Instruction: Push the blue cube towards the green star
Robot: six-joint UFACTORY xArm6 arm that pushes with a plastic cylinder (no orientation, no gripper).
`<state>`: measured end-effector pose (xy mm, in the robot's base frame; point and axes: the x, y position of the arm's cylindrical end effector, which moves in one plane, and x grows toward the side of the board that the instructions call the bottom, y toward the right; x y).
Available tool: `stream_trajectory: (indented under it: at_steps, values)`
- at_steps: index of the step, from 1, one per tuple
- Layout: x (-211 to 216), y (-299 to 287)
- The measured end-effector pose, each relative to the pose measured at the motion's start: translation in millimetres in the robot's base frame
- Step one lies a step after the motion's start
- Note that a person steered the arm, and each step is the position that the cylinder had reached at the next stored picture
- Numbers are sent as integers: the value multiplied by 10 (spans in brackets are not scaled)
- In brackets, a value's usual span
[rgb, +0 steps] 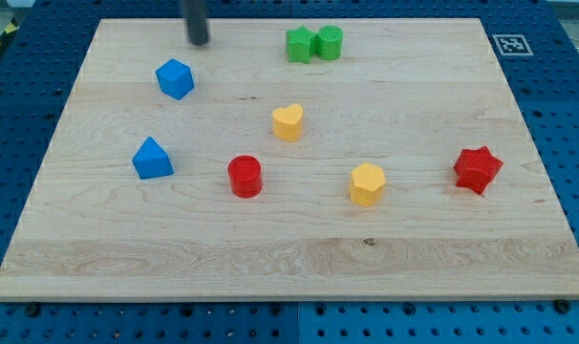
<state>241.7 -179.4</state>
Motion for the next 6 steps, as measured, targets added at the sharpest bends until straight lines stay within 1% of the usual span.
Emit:
stream_trajectory:
  at_steps: [1,2,3,5,6]
  values:
    - [251,-753]
    - [601,-961]
    - [757,-581]
    - [747,963]
    - [755,708]
